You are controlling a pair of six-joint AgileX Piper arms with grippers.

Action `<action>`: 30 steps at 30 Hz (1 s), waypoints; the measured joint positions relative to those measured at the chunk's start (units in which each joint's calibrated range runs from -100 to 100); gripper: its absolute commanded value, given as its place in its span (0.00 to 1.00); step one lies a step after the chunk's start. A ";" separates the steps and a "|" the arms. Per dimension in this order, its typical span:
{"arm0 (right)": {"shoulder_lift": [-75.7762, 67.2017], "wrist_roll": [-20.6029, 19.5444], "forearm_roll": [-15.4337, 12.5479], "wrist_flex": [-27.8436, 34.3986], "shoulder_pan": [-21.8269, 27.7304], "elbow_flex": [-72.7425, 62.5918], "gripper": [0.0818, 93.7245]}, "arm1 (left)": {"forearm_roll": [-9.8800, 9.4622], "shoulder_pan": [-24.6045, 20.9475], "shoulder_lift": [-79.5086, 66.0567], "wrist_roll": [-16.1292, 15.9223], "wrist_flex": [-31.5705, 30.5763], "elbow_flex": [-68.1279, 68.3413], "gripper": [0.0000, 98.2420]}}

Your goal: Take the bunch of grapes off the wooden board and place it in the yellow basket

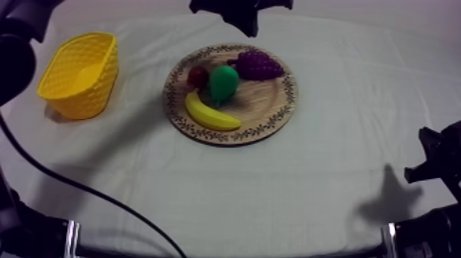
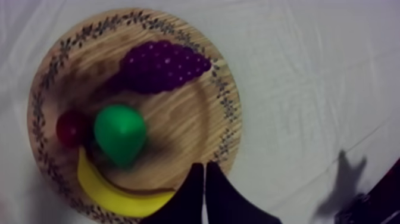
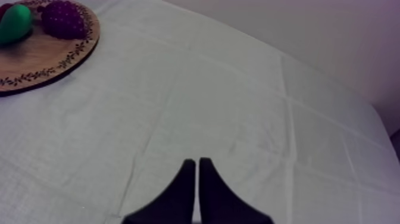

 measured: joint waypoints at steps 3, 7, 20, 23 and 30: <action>0.00 0.00 0.00 0.00 0.00 0.00 0.00 | -0.08 -0.17 2.81 -3.89 0.38 -3.64 0.00; 0.00 0.00 0.00 0.00 0.00 0.00 0.00 | -0.30 -0.35 6.01 -10.05 0.46 -7.58 0.00; 0.00 0.00 0.00 0.00 0.00 0.00 0.00 | -0.97 -0.53 10.50 -27.64 0.31 -11.75 0.23; 0.00 0.00 0.00 0.00 0.00 0.00 0.00 | -0.81 -0.49 10.69 -29.84 0.28 -12.06 0.35; 0.00 -0.01 0.00 0.00 0.00 0.00 0.00 | -0.65 -0.52 10.97 -31.91 0.71 -12.28 0.61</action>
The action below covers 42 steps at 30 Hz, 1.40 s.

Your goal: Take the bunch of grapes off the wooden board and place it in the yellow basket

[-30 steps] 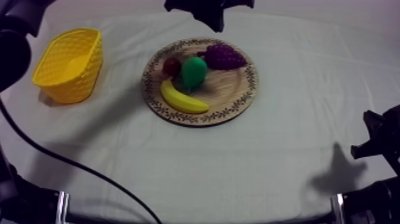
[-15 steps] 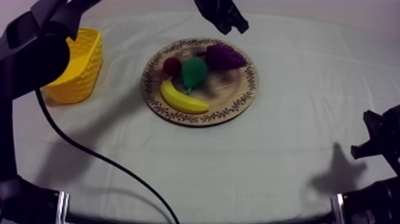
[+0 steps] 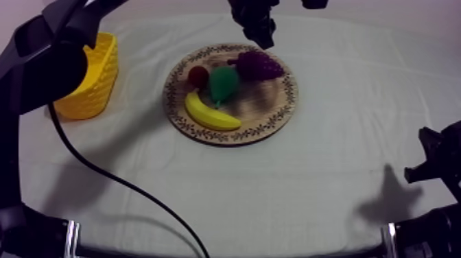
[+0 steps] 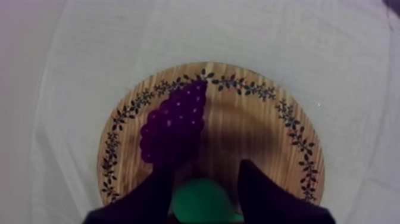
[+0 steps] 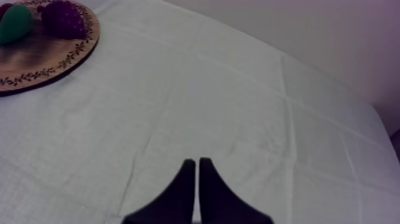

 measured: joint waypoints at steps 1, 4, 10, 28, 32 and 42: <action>0.00 0.00 0.00 0.00 0.00 0.00 0.00 | -0.06 0.03 0.07 -0.20 0.19 0.00 0.64; 0.00 0.01 0.00 0.00 0.00 0.00 0.00 | -0.30 0.17 0.12 -0.65 0.46 0.41 0.73; 0.00 0.04 0.00 0.00 0.00 0.00 0.00 | -1.04 0.27 -0.19 -0.86 1.06 1.39 0.88; 0.00 0.04 0.00 0.00 0.00 0.00 0.00 | -4.12 1.22 -0.31 0.32 1.65 1.96 0.98; 0.00 0.04 0.00 0.00 0.00 0.00 0.00 | -4.41 1.21 2.90 0.72 1.65 -0.31 0.98; 0.00 0.01 0.00 0.00 0.00 0.00 0.00 | -4.93 0.20 12.62 1.05 1.64 -8.44 0.97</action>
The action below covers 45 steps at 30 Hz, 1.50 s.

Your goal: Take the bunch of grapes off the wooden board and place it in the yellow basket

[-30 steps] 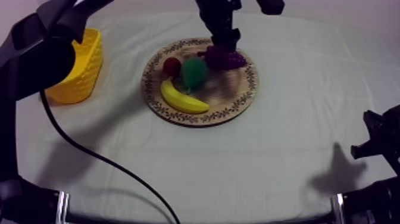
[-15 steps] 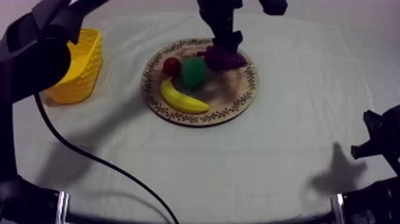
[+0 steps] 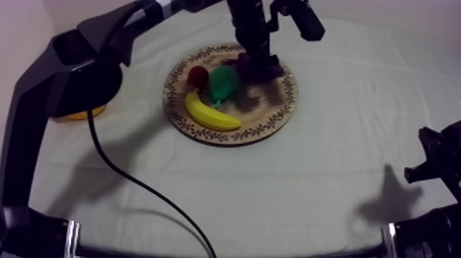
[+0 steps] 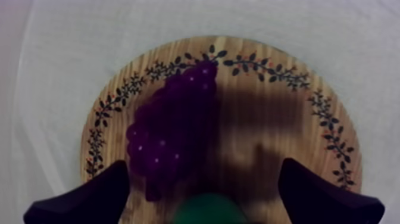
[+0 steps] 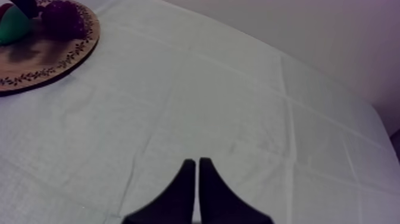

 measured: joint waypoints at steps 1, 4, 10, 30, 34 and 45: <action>0.00 0.00 0.00 0.00 0.00 0.00 0.00 | -0.07 -0.13 1.08 0.00 0.01 -1.05 0.97; 0.00 0.00 0.00 0.00 0.00 0.00 0.00 | -0.50 -0.40 3.90 -0.06 0.08 -4.01 0.96; 0.00 0.00 0.00 0.00 0.00 0.00 0.00 | -1.51 -0.62 8.99 -0.15 -0.01 -9.89 0.95; 0.00 0.00 0.00 0.00 0.00 0.00 0.00 | -4.15 0.34 14.80 1.97 -3.19 -12.08 0.59; 0.00 0.00 0.00 0.00 0.00 0.00 0.00 | -3.91 0.20 14.80 2.38 -4.00 -12.01 0.54; 0.00 -0.01 0.00 0.00 0.00 0.00 0.00 | -3.16 -0.07 11.28 2.94 -6.65 -8.92 0.50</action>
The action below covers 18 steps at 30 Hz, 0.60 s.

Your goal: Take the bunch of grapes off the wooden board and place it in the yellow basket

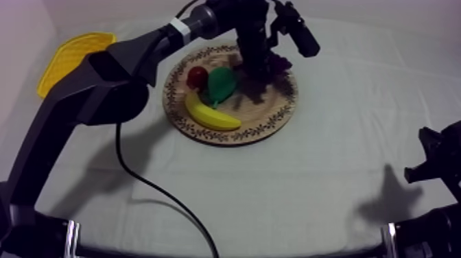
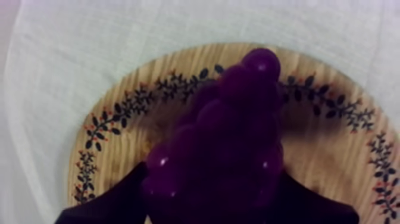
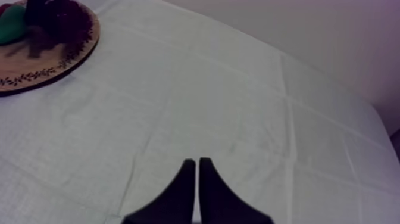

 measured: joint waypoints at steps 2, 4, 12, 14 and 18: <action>0.00 0.00 0.00 0.00 0.00 0.00 0.00 | -0.30 0.26 -1.65 0.19 -0.45 1.48 0.50; 0.00 0.03 0.00 0.00 0.00 0.00 0.00 | -0.71 0.60 -3.85 0.45 -0.71 3.11 0.50; 0.00 0.03 0.00 0.00 0.00 0.00 0.00 | -1.90 1.54 -13.57 1.37 -0.67 9.04 0.51; 0.00 0.03 0.00 0.00 0.00 0.00 0.00 | -2.02 1.59 -15.98 1.50 -0.35 10.47 0.51; 0.00 0.03 0.00 0.00 0.00 0.00 0.00 | -1.97 1.54 -19.70 1.75 0.05 13.73 0.52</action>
